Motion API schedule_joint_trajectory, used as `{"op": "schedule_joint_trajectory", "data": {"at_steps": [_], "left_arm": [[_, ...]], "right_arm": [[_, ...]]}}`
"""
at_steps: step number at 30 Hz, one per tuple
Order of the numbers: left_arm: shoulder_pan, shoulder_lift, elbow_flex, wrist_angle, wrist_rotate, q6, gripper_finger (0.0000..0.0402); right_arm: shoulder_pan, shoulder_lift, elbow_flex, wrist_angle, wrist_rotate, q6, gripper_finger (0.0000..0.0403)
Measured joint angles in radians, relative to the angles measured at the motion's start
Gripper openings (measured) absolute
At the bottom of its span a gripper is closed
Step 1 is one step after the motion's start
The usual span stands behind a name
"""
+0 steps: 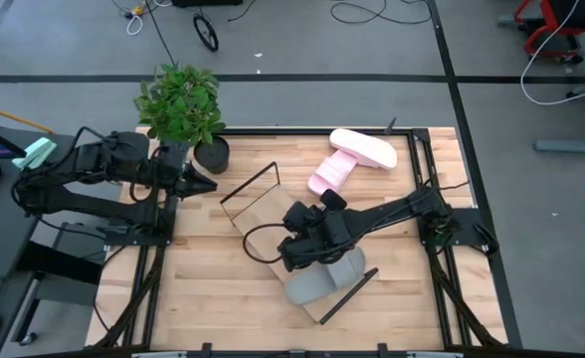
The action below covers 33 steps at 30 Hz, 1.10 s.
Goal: Pick and place slides into the shelf
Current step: Put the gray slide on the shelf
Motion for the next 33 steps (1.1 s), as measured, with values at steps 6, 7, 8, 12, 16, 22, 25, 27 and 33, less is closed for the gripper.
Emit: {"op": "schedule_joint_trajectory", "data": {"at_steps": [6,7,8,12,16,22,25,27,33], "left_arm": [[0.000,0.000,0.000,0.000,0.000,0.017,0.0031],[0.000,0.000,0.000,0.000,0.000,0.021,0.0030],[0.000,0.000,0.000,0.000,0.000,0.023,0.0030],[0.000,0.000,0.000,0.000,0.000,0.023,0.0033],[0.000,0.000,0.000,0.000,0.000,0.022,0.0037],[0.000,0.000,0.000,0.000,0.000,0.022,0.0034],[0.000,0.000,0.000,0.000,0.000,0.023,0.0029],[0.000,0.000,0.000,0.000,0.000,0.025,0.0027],[0.000,0.001,0.000,0.000,0.000,0.027,0.0027]], "right_arm": [[0.006,0.006,0.000,0.021,0.001,0.012,0.0057],[0.006,0.006,0.000,0.028,0.000,0.020,0.0057],[0.006,0.006,0.000,0.039,0.000,0.023,0.0057],[0.005,0.006,0.000,0.081,0.001,0.023,0.0057],[0.006,0.006,-0.017,0.129,-0.007,0.023,0.0057],[0.005,0.006,-0.073,0.208,-0.069,0.028,0.0056],[0.010,0.005,-0.108,0.266,-0.096,0.032,0.0055],[0.010,0.005,-0.132,0.312,-0.107,0.050,0.0055],[0.012,0.006,-0.174,0.395,-0.138,0.093,0.0055]]}}
